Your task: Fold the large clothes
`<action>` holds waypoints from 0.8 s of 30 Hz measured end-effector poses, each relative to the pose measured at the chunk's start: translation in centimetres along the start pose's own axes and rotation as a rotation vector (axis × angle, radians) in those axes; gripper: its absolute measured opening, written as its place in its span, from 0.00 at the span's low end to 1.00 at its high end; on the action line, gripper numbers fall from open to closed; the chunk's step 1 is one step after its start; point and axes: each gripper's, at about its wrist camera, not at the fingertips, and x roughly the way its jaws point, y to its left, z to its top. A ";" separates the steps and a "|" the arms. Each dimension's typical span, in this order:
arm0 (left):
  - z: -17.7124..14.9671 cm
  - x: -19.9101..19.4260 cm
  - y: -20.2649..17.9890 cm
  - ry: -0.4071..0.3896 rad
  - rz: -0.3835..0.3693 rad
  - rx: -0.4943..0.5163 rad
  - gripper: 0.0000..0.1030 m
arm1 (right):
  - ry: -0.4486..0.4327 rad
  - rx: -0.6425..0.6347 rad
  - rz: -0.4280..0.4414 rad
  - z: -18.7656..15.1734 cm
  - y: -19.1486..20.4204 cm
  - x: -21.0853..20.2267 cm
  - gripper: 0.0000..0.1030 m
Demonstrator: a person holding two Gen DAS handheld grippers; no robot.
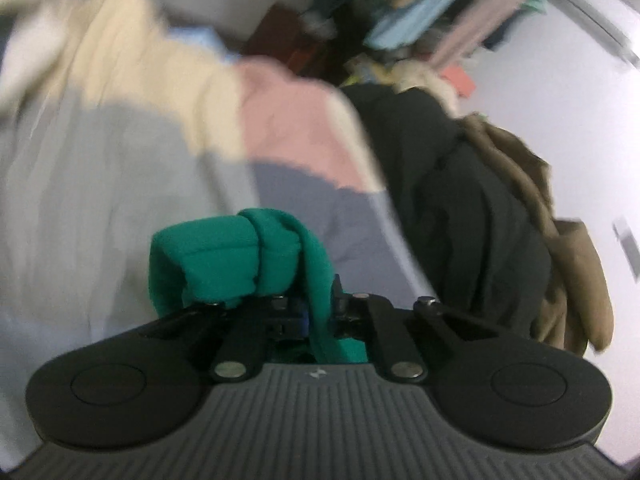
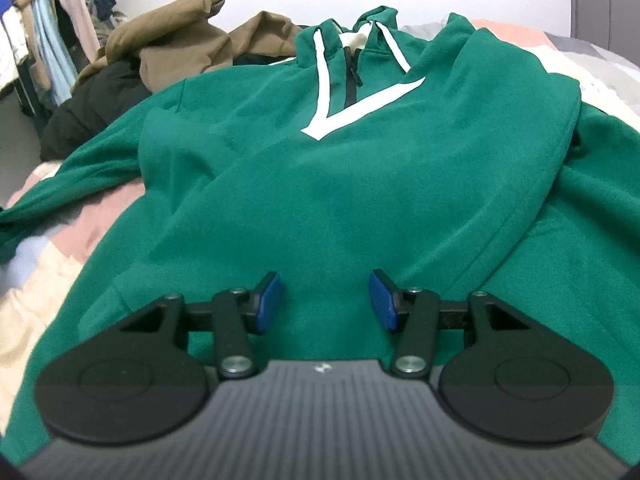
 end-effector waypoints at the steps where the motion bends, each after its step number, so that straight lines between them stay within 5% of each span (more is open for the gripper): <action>1: 0.0 -0.7 -1.1 -0.027 -0.008 0.061 0.08 | 0.001 0.006 0.003 0.1 -0.1 0.0 0.50; 9: -0.6 -9.8 -11.6 -0.305 -0.186 0.429 0.08 | -0.012 0.027 -0.039 0.0 -0.3 -1.7 0.50; 15: -4.7 -17.2 -21.1 -0.432 -0.403 0.763 0.08 | -0.042 0.007 -0.056 -0.1 -0.1 -3.4 0.50; 24: -17.4 -24.2 -30.1 -0.338 -0.754 1.045 0.08 | -0.129 0.187 -0.074 0.4 -4.1 -7.1 0.50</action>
